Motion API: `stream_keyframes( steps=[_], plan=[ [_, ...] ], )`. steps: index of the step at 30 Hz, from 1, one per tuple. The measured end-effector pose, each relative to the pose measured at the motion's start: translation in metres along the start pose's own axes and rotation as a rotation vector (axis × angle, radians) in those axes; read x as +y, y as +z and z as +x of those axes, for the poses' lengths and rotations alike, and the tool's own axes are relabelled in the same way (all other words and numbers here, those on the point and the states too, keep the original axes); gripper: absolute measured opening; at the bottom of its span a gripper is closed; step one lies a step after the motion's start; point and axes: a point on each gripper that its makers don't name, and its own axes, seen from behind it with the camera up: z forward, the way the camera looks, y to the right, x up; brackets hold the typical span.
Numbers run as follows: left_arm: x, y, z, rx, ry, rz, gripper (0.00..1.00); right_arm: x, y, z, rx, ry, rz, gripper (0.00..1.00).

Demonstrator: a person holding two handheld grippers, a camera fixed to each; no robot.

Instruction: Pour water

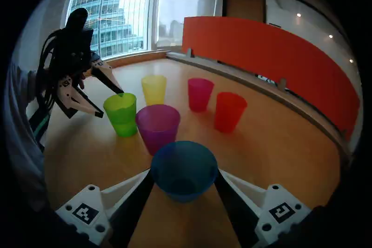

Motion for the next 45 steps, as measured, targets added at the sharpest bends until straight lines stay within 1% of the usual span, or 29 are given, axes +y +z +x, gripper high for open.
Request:
stream_keyframes(
  steps=[4, 6, 8, 11, 14, 18, 24, 29, 32, 38, 41, 45],
  plan=[
    [0.000, -0.001, 0.001, 0.003, -0.011, 0.006, 1.00, 0.001, -0.002, -0.002, 0.001, 0.015, -0.012, 0.92],
    [0.000, -0.001, 0.001, 0.004, -0.014, 0.010, 1.00, 0.003, -0.002, -0.002, 0.001, 0.024, -0.020, 0.95],
    [-0.001, -0.002, 0.001, 0.006, -0.015, 0.013, 1.00, 0.005, -0.002, -0.002, 0.000, 0.036, -0.031, 1.00],
    [0.001, -0.002, 0.001, 0.007, -0.013, 0.014, 1.00, 0.007, -0.003, -0.001, 0.003, 0.058, -0.039, 1.00],
    [0.001, -0.004, 0.000, 0.007, -0.014, 0.018, 1.00, 0.005, -0.006, -0.003, -0.001, 0.081, -0.034, 1.00],
    [0.000, -0.009, 0.000, 0.012, -0.023, 0.026, 1.00, 0.003, -0.012, -0.003, 0.000, 0.097, -0.027, 1.00],
    [-0.002, -0.019, -0.002, 0.028, -0.044, 0.046, 1.00, 0.001, -0.027, -0.013, -0.007, 0.089, -0.037, 1.00],
    [-0.004, -0.030, -0.002, 0.049, -0.060, 0.076, 1.00, 0.005, -0.044, -0.020, -0.003, 0.082, -0.066, 1.00],
    [-0.006, -0.037, 0.003, 0.073, -0.077, 0.098, 1.00, 0.008, -0.057, -0.021, 0.009, 0.085, -0.087, 1.00],
    [-0.010, -0.051, 0.012, 0.136, -0.111, 0.146, 1.00, 0.014, -0.077, -0.018, 0.044, 0.088, -0.130, 1.00],
    [-0.014, -0.057, 0.013, 0.158, -0.120, 0.183, 1.00, 0.017, -0.086, -0.011, 0.072, 0.095, -0.155, 1.00],
    [-0.020, -0.069, 0.019, 0.200, -0.127, 0.233, 1.00, 0.025, -0.096, 0.004, 0.126, 0.117, -0.196, 1.00]
  ],
)
